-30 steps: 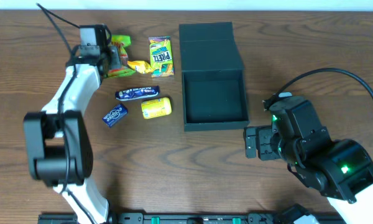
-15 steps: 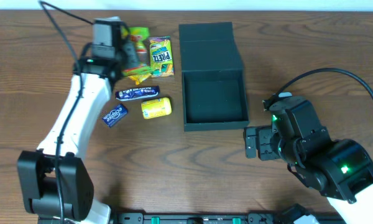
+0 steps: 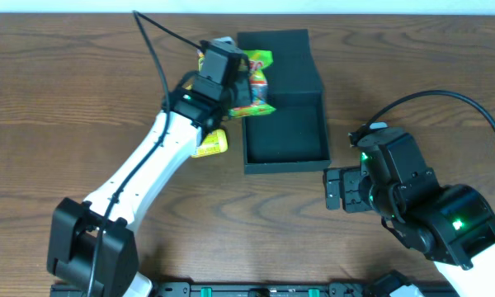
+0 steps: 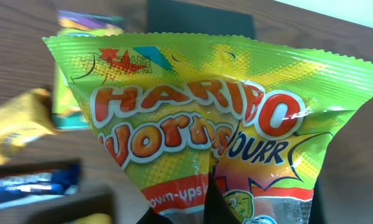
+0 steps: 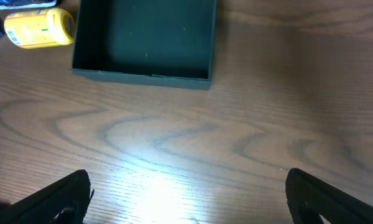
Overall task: Pack container
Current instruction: 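Carry the Haribo bag with the left gripper and drop it into the box, then move the left gripper to the yellow candy tube and grasp it, then lower the yellow candy tube into the box beside the Haribo bag, then move the left gripper to the yellow Le-mond wafer pack and grasp it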
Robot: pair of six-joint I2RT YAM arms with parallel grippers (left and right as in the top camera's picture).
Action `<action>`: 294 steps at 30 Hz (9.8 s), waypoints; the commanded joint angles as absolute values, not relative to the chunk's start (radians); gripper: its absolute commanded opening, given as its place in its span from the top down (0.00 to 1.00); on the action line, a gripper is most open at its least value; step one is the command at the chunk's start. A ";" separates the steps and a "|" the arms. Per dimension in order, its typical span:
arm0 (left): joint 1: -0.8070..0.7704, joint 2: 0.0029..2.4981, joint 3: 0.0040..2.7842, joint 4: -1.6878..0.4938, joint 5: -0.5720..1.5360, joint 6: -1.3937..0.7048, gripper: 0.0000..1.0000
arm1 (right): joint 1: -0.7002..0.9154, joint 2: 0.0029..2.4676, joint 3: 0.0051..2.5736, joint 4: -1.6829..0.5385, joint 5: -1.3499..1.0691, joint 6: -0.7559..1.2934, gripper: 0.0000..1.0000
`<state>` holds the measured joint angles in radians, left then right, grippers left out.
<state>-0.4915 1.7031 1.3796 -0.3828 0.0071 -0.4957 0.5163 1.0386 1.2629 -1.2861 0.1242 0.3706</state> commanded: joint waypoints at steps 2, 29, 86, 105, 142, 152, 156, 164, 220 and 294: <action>-0.543 1.739 1.387 -0.368 0.010 -0.544 0.94 | 0.510 1.034 1.269 -1.287 0.131 0.358 0.01; -0.729 1.910 1.386 -0.244 0.041 -0.627 0.94 | 0.510 1.034 1.269 -1.287 0.131 0.358 0.01; -0.501 1.571 1.384 -0.912 -0.221 -1.219 0.05 | 0.510 1.034 1.269 -1.287 0.131 0.358 0.01; -0.361 1.942 1.384 -0.877 0.108 -1.362 0.02 | 0.510 1.034 1.269 -1.287 0.131 0.358 0.01; -0.360 2.008 1.384 -0.889 -0.097 -1.103 0.87 | 0.510 1.034 1.269 -1.287 0.131 0.358 0.01; -0.360 1.943 1.385 -0.942 -0.119 -1.014 0.94 | 0.510 1.034 1.269 -1.287 0.131 0.358 0.01; -0.369 1.871 1.386 -0.907 -0.161 -0.899 0.94 | 0.510 1.034 1.269 -1.287 0.131 0.358 0.01; -0.480 1.744 1.386 -0.751 -0.165 -0.643 0.94 | 0.510 1.034 1.269 -1.287 0.131 0.358 0.02; -0.707 1.850 1.427 -0.543 -0.046 -0.449 0.94 | 0.510 1.034 1.269 -1.287 0.131 0.358 0.01; -0.208 2.019 1.501 -0.577 -0.110 -0.558 0.02 | 0.510 1.034 1.269 -1.287 0.131 0.358 0.01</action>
<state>-0.2111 1.9816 1.4963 -0.5858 -0.1204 -0.5457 0.5163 1.0386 1.2629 -1.2861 0.1242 0.3702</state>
